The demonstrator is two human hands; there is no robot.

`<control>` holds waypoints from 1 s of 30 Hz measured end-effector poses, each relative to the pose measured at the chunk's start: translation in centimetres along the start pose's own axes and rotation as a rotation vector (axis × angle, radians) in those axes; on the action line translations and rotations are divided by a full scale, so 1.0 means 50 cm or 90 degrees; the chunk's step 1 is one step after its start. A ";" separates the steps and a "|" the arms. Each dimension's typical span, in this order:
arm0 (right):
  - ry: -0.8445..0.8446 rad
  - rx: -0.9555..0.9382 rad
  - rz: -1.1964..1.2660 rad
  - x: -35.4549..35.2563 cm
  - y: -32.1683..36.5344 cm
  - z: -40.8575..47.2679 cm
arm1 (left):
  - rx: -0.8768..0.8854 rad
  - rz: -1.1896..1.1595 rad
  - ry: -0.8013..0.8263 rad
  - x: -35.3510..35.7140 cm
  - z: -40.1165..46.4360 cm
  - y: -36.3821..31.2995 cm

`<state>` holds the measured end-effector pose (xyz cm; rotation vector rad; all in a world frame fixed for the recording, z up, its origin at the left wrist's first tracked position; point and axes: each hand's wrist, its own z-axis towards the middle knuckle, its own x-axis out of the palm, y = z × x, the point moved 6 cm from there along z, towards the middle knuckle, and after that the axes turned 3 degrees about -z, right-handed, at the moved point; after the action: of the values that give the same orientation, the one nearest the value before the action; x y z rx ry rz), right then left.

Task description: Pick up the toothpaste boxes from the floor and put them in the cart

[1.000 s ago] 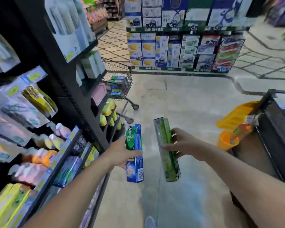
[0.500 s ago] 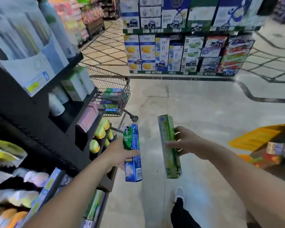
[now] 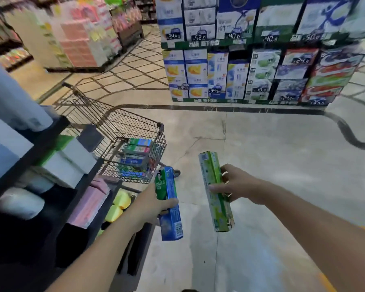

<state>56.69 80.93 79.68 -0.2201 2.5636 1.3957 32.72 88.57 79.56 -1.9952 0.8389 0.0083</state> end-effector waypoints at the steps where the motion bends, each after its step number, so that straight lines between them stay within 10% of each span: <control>1: 0.007 0.002 -0.009 -0.015 0.014 0.030 | -0.004 0.002 -0.001 -0.004 0.028 -0.016; 30: 0.246 0.016 -0.323 0.124 0.530 1.095 | -0.245 -0.210 -0.185 -0.428 0.760 -0.062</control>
<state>50.90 141.12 70.64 -1.1432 2.5325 1.2097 30.07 130.55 67.65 -2.3982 0.3309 0.2821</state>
